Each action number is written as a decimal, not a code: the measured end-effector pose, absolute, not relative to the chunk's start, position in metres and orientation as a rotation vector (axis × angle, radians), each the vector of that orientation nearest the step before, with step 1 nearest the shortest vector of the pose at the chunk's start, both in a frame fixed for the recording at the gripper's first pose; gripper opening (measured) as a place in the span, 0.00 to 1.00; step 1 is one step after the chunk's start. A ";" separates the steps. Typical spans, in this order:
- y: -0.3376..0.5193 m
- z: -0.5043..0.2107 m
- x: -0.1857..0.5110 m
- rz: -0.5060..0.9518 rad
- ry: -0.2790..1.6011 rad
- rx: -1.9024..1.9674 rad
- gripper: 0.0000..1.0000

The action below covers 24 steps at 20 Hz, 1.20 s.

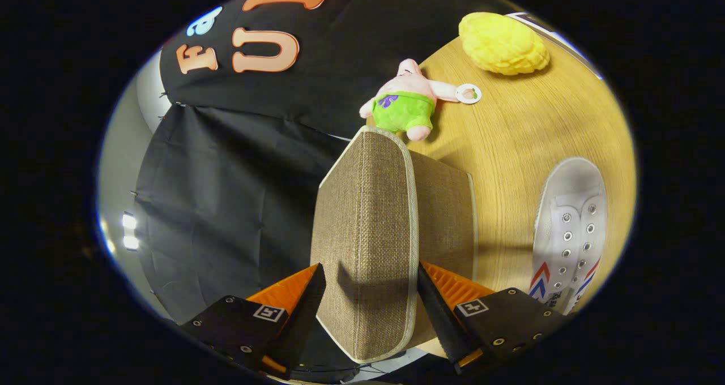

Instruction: Open the storage box then place both shoes into the box .Put the left shoe in first, then the right shoe, with the right side of both shoes facing outward in a uniform manner.

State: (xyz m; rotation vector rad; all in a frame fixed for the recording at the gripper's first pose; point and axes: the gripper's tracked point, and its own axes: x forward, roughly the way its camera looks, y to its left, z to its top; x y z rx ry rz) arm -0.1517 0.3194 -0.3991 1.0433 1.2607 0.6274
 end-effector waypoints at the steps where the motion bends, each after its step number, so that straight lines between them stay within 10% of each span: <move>1: 0.313 -0.395 -0.149 0.617 1.241 1.045 0.91; 18: 0.328 -0.377 -0.151 0.592 1.297 1.044 0.08; 24: 0.358 -0.286 -0.110 0.716 1.158 1.129 0.03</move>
